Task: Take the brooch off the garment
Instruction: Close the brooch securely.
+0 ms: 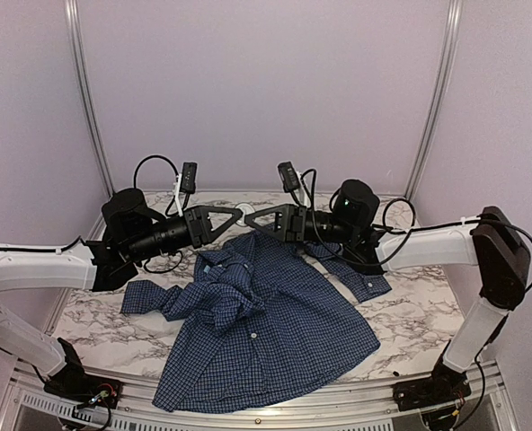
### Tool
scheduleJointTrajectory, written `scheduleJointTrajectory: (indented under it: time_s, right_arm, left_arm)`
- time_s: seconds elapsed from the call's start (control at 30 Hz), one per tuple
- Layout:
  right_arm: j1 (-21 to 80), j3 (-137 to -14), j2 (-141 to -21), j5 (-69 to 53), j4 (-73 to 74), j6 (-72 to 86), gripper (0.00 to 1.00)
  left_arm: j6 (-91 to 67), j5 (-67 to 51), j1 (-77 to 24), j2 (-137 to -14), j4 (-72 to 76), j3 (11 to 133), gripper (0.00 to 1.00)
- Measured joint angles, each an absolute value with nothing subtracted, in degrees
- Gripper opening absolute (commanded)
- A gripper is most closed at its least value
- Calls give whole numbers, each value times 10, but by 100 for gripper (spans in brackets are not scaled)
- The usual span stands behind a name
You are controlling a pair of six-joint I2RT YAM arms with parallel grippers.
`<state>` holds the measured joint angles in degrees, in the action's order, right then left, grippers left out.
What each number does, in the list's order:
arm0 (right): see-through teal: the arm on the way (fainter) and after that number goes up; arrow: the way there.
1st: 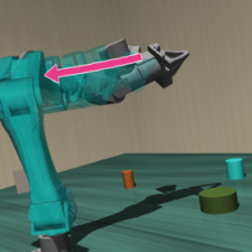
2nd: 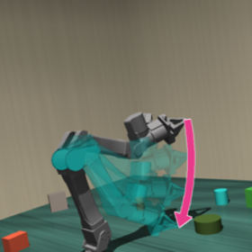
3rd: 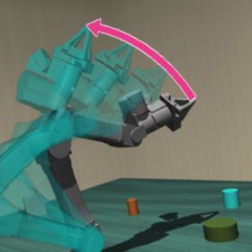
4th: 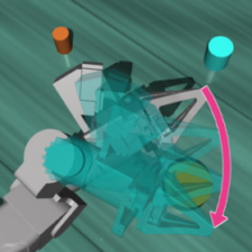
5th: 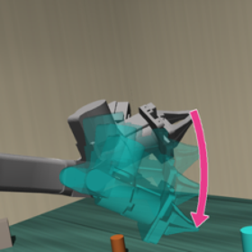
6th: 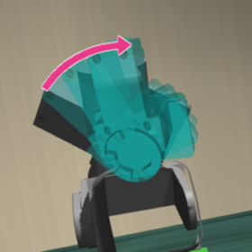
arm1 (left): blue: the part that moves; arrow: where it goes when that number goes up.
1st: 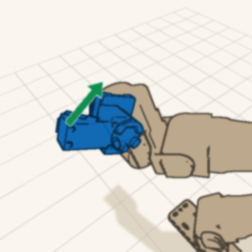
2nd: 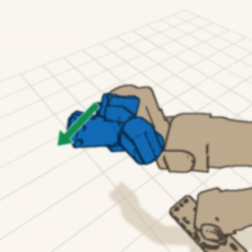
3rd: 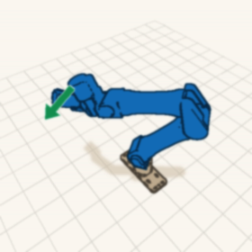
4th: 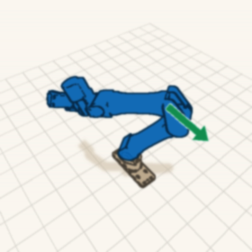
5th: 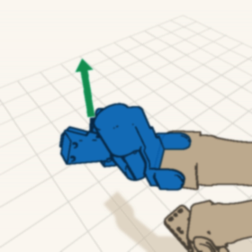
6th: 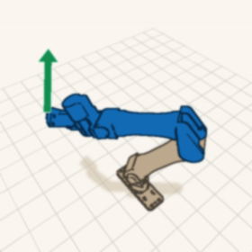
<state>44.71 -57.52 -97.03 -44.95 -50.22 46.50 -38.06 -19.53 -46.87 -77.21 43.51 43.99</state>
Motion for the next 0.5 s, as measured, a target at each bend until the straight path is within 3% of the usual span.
scheduleJointTrajectory:
  time_s: [0.5]
  right_arm:
    - [448,-581,-978,-459,-517,481,10]
  left_arm:
    - [-364,-196,-472,-772,433,440,0]
